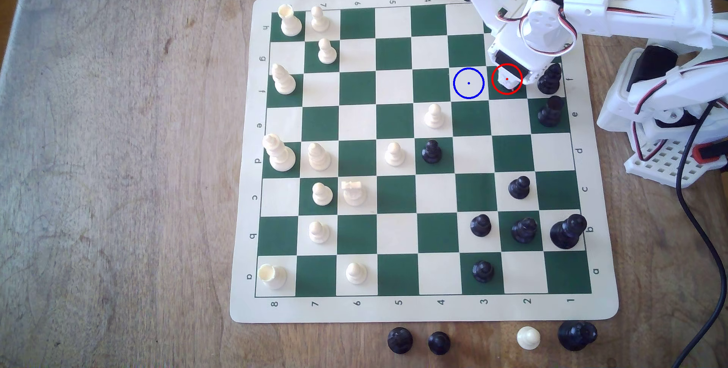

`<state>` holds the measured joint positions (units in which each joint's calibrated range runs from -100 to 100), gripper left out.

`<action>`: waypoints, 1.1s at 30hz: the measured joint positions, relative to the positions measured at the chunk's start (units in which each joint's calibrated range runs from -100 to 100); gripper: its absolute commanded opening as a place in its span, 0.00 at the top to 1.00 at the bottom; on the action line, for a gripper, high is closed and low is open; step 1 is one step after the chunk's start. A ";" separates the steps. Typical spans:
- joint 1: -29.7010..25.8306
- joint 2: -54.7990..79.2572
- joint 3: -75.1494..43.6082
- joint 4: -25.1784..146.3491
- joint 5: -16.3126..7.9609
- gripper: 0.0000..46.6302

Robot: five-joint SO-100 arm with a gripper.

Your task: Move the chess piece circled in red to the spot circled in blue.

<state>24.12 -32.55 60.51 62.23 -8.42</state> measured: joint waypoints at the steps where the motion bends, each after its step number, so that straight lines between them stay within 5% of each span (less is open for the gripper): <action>1: -0.59 -0.17 -1.90 1.35 0.00 0.97; 14: -3.17 4.61 -14.28 5.42 -1.07 0.96; 33: -5.97 13.41 -15.73 -2.15 -1.61 0.96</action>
<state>18.14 -19.15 44.78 60.08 -10.04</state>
